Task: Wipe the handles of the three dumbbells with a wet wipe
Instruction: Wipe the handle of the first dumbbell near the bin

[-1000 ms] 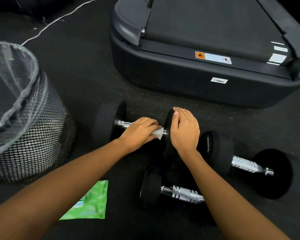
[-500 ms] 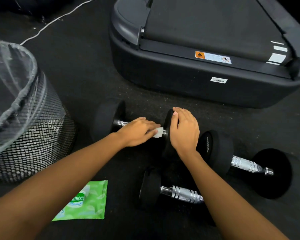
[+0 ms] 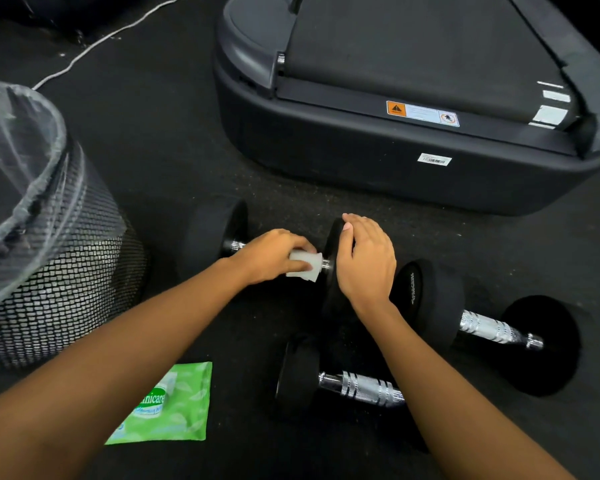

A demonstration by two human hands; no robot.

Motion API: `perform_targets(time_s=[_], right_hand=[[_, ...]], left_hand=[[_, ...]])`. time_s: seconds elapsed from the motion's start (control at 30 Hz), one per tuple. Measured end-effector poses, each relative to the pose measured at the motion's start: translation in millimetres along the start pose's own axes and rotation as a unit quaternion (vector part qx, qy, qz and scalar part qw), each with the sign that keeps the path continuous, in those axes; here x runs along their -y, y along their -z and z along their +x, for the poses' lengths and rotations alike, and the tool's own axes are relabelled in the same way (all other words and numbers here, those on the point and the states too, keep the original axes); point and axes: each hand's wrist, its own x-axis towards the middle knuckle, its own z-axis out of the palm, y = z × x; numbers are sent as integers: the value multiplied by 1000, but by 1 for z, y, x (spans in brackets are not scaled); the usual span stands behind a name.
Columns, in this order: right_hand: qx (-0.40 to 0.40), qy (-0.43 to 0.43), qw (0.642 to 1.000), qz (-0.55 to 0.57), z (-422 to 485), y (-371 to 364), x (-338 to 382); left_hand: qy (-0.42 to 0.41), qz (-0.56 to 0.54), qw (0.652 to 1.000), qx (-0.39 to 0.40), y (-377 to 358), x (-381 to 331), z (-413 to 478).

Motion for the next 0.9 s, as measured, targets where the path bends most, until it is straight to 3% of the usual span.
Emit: perform_targets(time_s=[0.1,0.33,0.53,0.77,0.9], right_hand=[[2,-1,1000,1,1,0,0],[-2,1,1000,3,0,0,1],[-3,2,1000,1,0,-1,1],[-1,3,1000,0,1,0,0],[-6,5,1000,4,0,0,1]], left_hand=[[4,30,999,-13,-4,-14,5],[-79,62,995,-17,-8,-6,-6],[28,26,999,30,-4,-17,8],[-53,36,998,20,-4,-11,-2],[52,69,995,40,0,-19,8]])
